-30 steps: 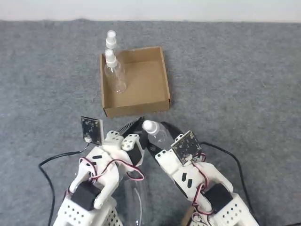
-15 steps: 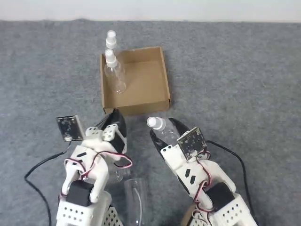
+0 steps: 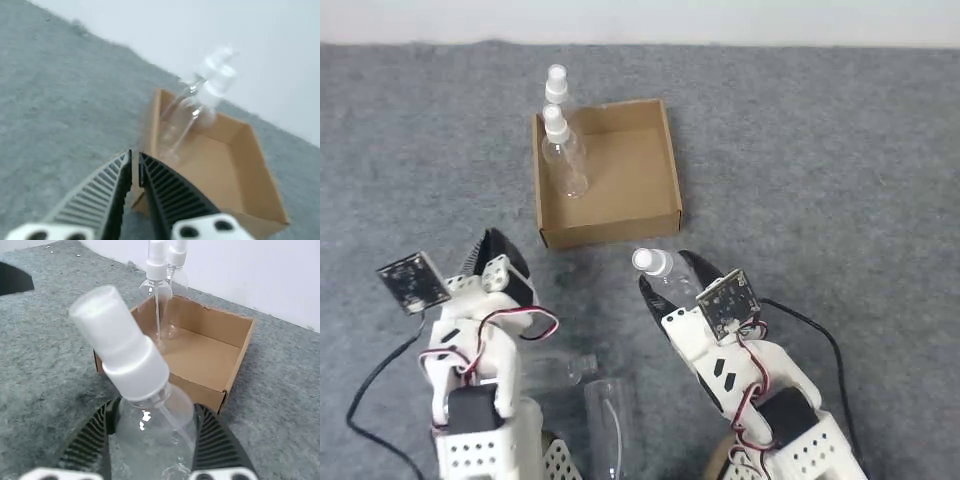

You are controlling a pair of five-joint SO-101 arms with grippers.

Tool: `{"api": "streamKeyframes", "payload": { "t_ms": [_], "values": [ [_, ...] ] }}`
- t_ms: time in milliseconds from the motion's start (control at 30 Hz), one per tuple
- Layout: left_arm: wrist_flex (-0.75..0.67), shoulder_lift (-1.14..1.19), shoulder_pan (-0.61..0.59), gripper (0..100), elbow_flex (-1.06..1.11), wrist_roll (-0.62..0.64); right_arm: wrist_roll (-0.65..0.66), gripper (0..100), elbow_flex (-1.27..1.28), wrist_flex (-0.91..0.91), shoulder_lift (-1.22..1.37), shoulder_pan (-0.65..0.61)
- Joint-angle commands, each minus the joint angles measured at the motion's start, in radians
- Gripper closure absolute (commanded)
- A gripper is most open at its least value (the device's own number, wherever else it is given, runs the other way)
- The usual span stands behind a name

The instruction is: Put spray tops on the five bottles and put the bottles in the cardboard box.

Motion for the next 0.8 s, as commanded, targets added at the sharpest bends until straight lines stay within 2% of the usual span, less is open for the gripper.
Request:
{"api": "streamKeyframes", "payload": {
  "t_ms": [0, 367, 767],
  "values": [
    [-0.038, -0.020, -0.028, 98, 0.028, -0.009, -0.066, 99.1, 0.020, -0.005, -0.022, 0.018],
    [-0.038, -0.020, -0.077, 98, 0.036, -0.009, -0.098, 99.1, -0.005, -0.007, -0.024, 0.018],
    [-0.038, -0.020, -0.072, 98, 0.038, -0.009, -0.092, 99.2, -0.180, 0.035, -0.012, 0.013]
  ]
}}
